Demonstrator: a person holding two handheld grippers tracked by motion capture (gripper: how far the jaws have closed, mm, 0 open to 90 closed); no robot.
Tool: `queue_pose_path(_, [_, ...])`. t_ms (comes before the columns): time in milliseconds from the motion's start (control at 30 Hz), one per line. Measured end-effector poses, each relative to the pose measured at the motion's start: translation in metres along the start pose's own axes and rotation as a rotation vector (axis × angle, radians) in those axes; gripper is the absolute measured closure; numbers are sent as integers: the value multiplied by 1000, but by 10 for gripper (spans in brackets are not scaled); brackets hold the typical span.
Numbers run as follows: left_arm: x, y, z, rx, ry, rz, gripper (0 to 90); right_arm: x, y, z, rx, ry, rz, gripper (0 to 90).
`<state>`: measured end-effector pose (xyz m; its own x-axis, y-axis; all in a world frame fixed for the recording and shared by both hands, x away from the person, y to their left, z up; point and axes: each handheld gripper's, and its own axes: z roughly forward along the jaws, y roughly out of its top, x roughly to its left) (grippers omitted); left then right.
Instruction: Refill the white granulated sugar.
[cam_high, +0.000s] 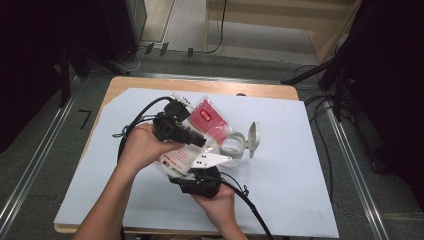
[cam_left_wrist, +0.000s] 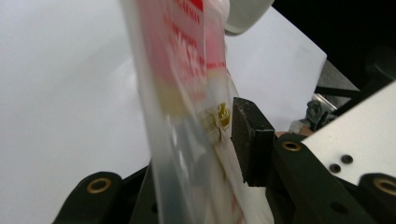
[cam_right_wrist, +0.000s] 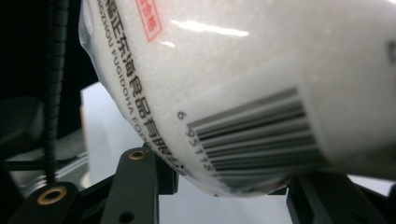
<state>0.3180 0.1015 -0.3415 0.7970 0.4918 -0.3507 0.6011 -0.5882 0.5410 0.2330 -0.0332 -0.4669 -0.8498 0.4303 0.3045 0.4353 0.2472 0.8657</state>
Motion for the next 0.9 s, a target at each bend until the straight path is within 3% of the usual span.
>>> queue_pose_path(100, [1, 0, 2, -12, -27, -52, 799, 0, 0, -2, 1, -3, -1, 585])
queue_pose_path(200, [1, 2, 2, -4, -43, -82, 860, 10, 3, 0, 47, -93, -74, 573])
queue_pose_path(267, [0, 2, 3, 0, -20, -122, 872, 14, 5, 3, 65, -123, -97, 582])
queue_pose_path(333, [1, 2, 3, -2, -13, -163, 873, 14, 5, 4, 52, -124, -79, 600])
queue_pose_path(433, [1, 2, 4, -2, 3, -166, 875, 12, 5, 5, 36, -106, -31, 602])
queue_pose_path(533, [0, 3, 5, 1, 25, -147, 851, 10, 4, 6, 32, -92, 4, 616])
queue_pose_path(700, [-3, 4, 1, -19, 10, -114, 756, 9, 3, 3, 0, -58, 39, 635])
queue_pose_path(800, [-8, 5, -5, -29, 81, -64, 703, 6, 3, -1, -37, -16, 102, 644])
queue_pose_path(900, [-12, 5, -9, -27, 75, -24, 685, 2, 3, -4, -58, 3, 125, 644])
